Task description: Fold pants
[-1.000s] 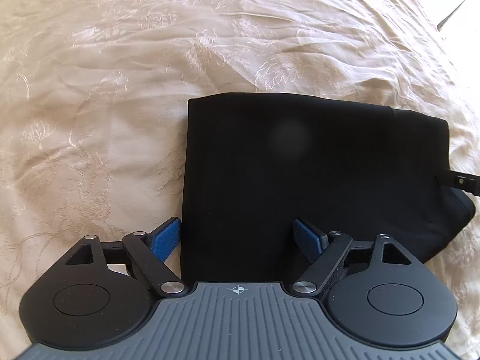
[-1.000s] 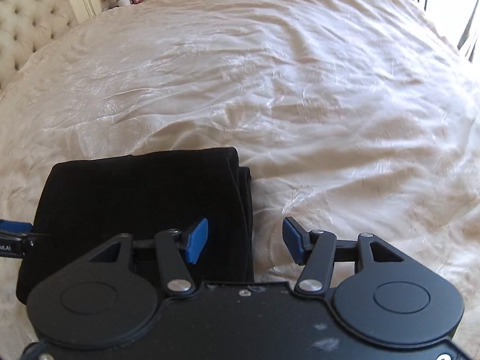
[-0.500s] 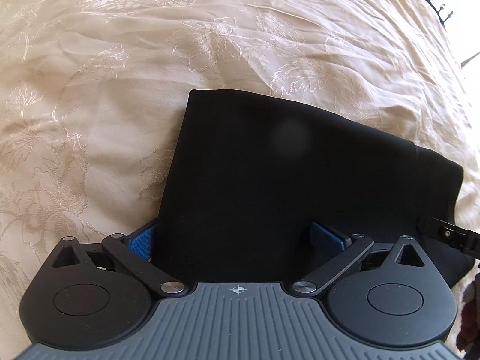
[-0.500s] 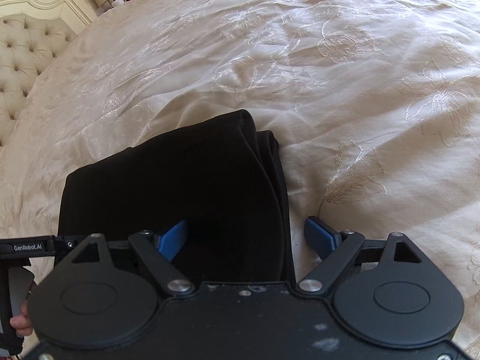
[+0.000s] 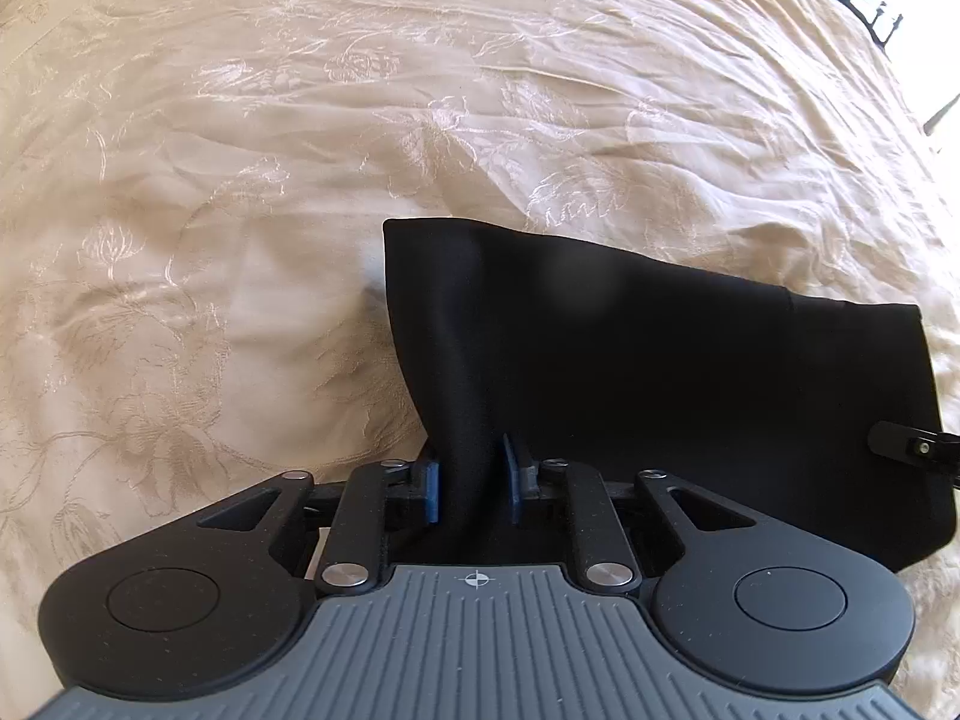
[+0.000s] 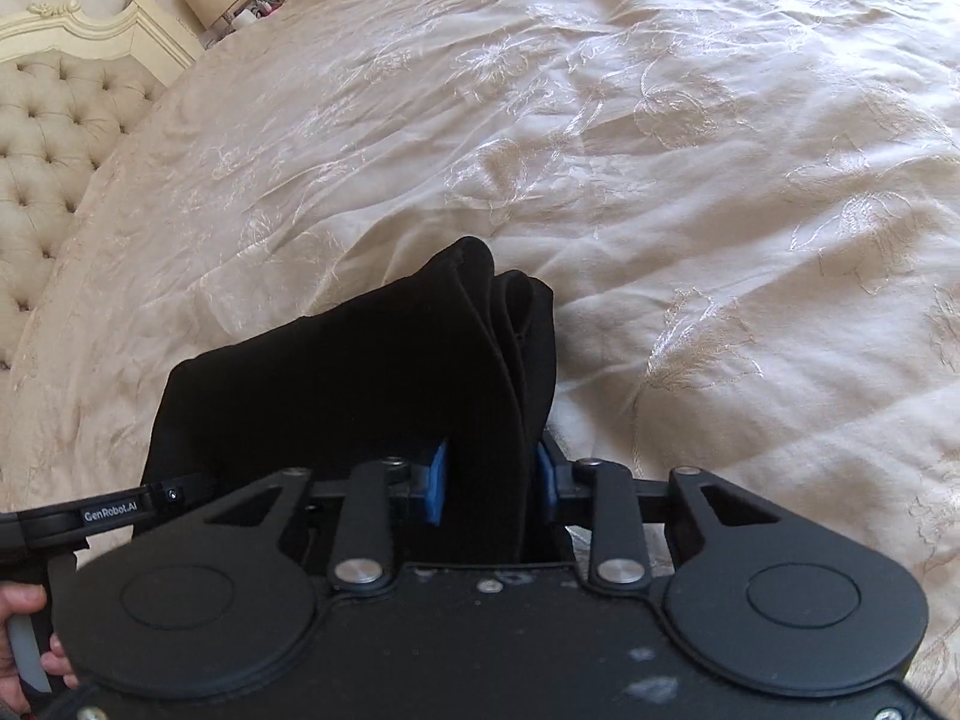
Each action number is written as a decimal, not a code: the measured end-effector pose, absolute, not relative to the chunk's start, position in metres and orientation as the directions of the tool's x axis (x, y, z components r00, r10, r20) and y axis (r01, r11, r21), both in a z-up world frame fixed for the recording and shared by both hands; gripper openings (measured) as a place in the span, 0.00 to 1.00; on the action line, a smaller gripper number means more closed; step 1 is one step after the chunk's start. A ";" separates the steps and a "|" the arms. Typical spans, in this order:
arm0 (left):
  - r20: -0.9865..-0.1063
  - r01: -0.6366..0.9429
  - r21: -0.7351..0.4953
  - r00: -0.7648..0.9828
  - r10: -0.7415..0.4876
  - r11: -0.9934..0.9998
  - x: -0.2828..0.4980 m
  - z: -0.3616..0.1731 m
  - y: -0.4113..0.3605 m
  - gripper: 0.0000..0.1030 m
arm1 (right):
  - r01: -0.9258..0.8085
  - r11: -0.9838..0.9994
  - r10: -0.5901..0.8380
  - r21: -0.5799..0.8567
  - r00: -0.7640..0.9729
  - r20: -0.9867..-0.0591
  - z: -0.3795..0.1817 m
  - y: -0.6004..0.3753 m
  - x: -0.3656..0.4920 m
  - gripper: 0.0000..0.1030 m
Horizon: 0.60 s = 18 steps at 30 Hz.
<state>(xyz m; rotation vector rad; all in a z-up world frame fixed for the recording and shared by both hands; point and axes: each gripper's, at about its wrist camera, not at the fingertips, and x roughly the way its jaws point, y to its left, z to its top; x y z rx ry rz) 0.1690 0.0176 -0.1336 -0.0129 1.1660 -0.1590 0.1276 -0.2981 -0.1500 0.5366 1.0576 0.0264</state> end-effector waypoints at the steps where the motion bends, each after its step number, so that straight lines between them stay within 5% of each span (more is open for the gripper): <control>1: -0.913 0.120 -0.087 0.387 -0.127 0.989 0.167 -0.130 0.018 0.15 | 0.231 0.872 0.268 0.431 0.511 -0.817 -0.145 -0.294 0.124 0.23; 9: -0.914 0.135 -0.034 0.397 -0.085 0.990 0.158 -0.104 0.054 0.13 | 0.231 0.875 0.271 0.425 0.494 -0.826 -0.127 -0.249 0.108 0.21; 18: -0.922 0.113 -0.005 0.383 -0.049 0.994 0.136 -0.094 0.202 0.13 | 0.179 0.884 0.317 0.431 0.448 -0.836 -0.122 -0.110 0.096 0.21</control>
